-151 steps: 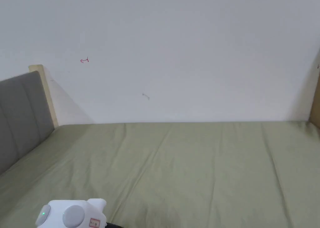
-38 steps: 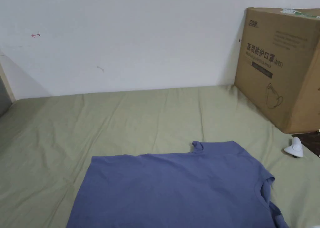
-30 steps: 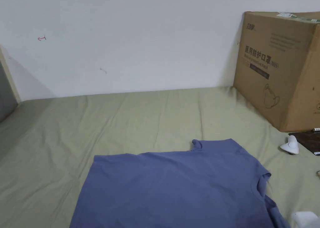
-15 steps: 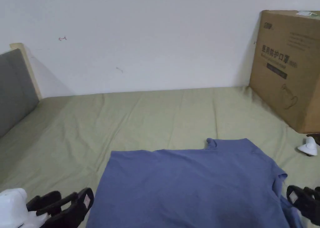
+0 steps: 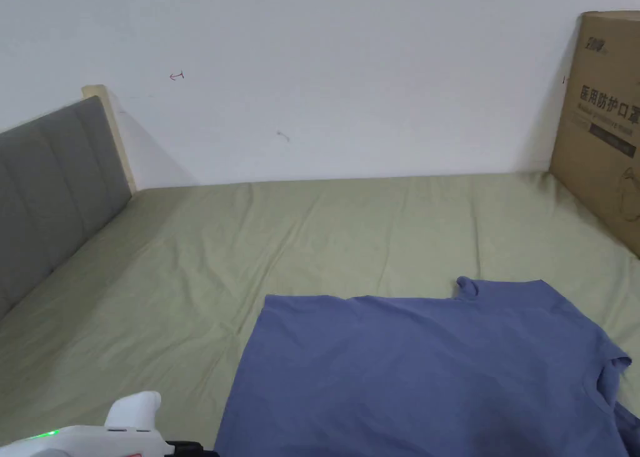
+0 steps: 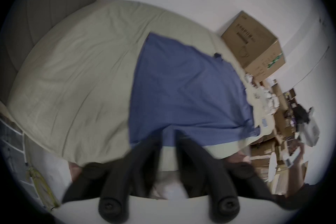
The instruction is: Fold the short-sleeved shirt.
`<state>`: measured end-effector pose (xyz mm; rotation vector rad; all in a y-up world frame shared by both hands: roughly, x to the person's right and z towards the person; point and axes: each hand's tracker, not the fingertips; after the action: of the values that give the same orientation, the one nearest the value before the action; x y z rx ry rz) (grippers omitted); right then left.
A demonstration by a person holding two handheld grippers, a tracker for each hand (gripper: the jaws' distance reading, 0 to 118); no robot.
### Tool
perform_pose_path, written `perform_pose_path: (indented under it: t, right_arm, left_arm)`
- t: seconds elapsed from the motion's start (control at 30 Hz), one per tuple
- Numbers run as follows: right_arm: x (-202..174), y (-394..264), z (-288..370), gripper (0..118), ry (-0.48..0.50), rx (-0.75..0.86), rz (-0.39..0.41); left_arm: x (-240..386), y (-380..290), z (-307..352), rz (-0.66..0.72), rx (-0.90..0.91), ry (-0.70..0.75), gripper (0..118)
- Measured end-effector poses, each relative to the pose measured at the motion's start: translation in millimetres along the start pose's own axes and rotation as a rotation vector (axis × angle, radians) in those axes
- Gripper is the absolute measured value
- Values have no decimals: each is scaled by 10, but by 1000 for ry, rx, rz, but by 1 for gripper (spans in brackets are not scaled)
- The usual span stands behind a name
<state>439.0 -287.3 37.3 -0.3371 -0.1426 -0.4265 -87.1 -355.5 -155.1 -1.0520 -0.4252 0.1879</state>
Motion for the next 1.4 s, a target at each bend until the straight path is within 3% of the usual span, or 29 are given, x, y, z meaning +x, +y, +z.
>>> perform_pose_path:
  t: [0.03, 0.07, 0.3, 0.37, 0.47, 0.53, 0.57, 0.6, 0.67, 0.73, 0.77, 0.8, 0.83, 0.87, 1.03, 1.1, 1.13, 1.17, 1.2, 1.3, 1.37, 1.4]
  right_arm:
    - [25, -15, -9, 0, -4, -10, -11]
    - [45, -35, -14, 0, -9, -23, -21]
    - [117, -93, -57, 0, -56, -70, -72]
    - [122, -99, -65, 0, -70, -74, -66]
    - [147, -138, -52, 0, -78, -74, -74]
    - [178, -183, -40, 0, -88, -82, -66]
    - [203, -220, -40, 0, -95, -96, -55]
    - [247, -262, -55, 0, -101, -121, -47]
    - [389, -335, -148, 0, -95, -224, -67]
    - [602, -423, -292, 0, -162, -324, -71]
    - [688, -460, -380, 14, -188, -387, -49]
    - [764, -503, -453, 66, -202, -435, -20]
    - [830, -569, -520, 105, -223, -457, 5]
    - [903, -649, -614, 118, -249, -515, 33]
    - [1216, -924, -941, 112, -369, -686, 68]
    - [1276, -984, -986, 83, -341, -743, 46]
    - [1269, -992, -974, 74, -292, -750, 28]
    - [1217, -970, -937, 51, -325, -729, 62]
    - [1145, -911, -893, 41, -326, -707, 97]
    - [1042, -802, -762, 23, -305, -694, 131]
    - [1138, -737, -690, 21, -248, -695, 84]
    - [1206, -694, -637, 18, -209, -684, 18]
  left_arm:
    - [-39, -31, -77, -14, 0, 54, 99]
    - [-78, -56, -177, -16, -12, 89, 117]
    - [-249, -228, -894, 13, -108, 113, 114]
    - [-228, -259, -1090, -54, -170, 195, 106]
    - [-60, -298, -1003, -123, -96, 236, 98]
    - [33, -335, -819, -176, -56, 238, 62]
    - [84, -352, -731, -201, -24, 213, 29]
    - [121, -366, -682, -202, -8, 183, 4]
    - [144, -395, -560, -157, 32, 122, 4]
    - [176, -377, -493, -133, 67, 101, 4]
    - [185, -361, -463, -114, 78, 96, 4]
    - [134, -369, -461, -89, 84, 70, 4]
    - [123, -354, -449, -68, 89, 43, 4]
    - [120, -337, -432, -55, 102, 16, 4]
    - [116, -281, -407, -54, 103, 32, 4]
    - [141, -305, -389, -58, 93, 64, 4]
    - [119, -304, -397, -50, 86, 68, 4]
    - [97, -309, -402, -40, 79, 66, 4]
    - [75, -328, -411, -33, 73, 67, 4]
    - [66, -355, -404, -29, 72, 65, 4]
    - [115, -389, -320, -36, 144, 69, 4]
    - [136, -384, -284, -46, 149, 46, 4]
